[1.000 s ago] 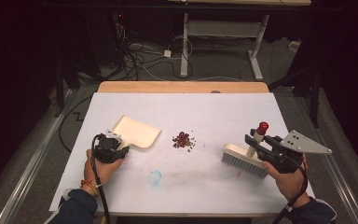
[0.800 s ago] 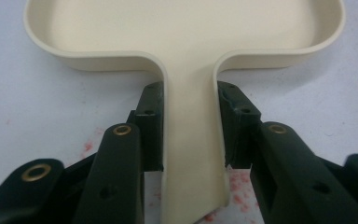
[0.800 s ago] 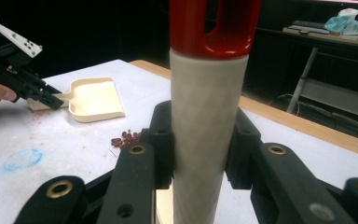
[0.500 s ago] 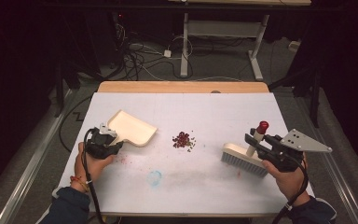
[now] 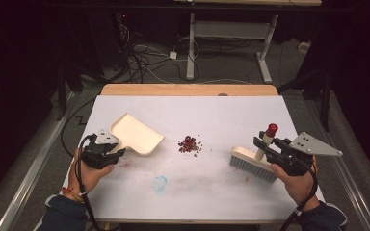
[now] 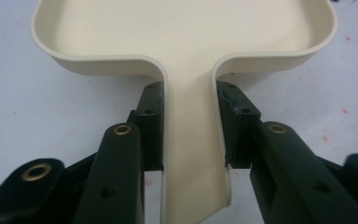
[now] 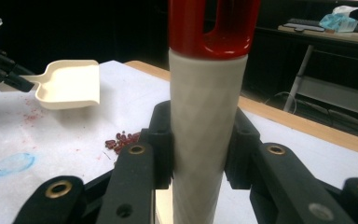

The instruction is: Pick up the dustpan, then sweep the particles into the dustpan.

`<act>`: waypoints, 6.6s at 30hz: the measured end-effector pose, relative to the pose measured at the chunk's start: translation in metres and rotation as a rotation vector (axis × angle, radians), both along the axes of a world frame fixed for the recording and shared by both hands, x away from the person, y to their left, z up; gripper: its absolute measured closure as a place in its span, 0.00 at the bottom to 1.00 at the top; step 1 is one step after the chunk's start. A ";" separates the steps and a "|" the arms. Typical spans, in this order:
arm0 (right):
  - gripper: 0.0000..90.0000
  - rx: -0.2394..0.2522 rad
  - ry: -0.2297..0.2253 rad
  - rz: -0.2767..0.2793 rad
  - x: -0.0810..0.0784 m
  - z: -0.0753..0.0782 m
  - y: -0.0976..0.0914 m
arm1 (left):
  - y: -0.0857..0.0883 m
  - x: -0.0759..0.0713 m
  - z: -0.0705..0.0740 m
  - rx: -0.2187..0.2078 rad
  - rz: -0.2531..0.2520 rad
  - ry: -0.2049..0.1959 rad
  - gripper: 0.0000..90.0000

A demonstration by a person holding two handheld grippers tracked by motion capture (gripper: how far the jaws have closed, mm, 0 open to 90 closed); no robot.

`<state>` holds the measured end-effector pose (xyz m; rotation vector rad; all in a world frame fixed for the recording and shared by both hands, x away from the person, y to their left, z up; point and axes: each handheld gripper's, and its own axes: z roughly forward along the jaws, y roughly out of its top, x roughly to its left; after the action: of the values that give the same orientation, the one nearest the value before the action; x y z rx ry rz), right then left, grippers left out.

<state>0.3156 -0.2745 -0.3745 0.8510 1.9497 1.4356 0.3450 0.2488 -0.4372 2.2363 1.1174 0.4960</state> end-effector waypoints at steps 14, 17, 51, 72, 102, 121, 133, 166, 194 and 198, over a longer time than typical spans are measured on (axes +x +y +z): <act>0.77 0.000 0.006 0.003 0.005 -0.001 0.005 | -0.012 -0.030 -0.004 0.050 -0.115 0.039 0.71; 0.77 -0.001 0.006 -0.005 0.006 -0.003 0.004 | -0.012 -0.037 -0.006 0.053 -0.139 0.057 0.71; 0.77 -0.041 0.004 -0.167 0.134 0.008 0.109 | -0.042 -0.042 -0.021 0.073 -0.234 0.118 0.71; 0.76 -0.102 -0.025 -0.055 0.108 -0.021 0.172 | -0.053 -0.043 -0.024 0.069 -0.224 0.118 0.71; 0.75 -0.047 0.000 0.009 0.080 -0.021 0.196 | -0.072 -0.037 -0.025 0.071 -0.211 0.151 0.71; 0.76 -0.024 0.016 0.030 0.075 -0.019 0.196 | -0.083 -0.026 -0.027 0.058 -0.200 0.170 0.71; 0.75 0.004 0.029 0.031 0.068 -0.019 0.197 | -0.090 -0.020 -0.029 0.067 -0.195 0.186 0.71; 0.76 0.004 0.011 0.062 0.039 -0.018 0.215 | -0.097 -0.016 -0.033 0.062 -0.173 0.197 0.71; 0.77 -0.006 0.017 0.092 0.025 -0.013 0.227 | -0.099 -0.017 -0.033 0.080 -0.180 0.191 0.71; 0.77 -0.007 0.016 0.087 0.025 -0.013 0.226 | -0.099 -0.017 -0.033 0.080 -0.181 0.191 0.71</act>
<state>0.3404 -0.0485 -0.3874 0.7856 2.0254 1.4747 0.3277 0.1502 -0.4702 2.4681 0.9890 0.2607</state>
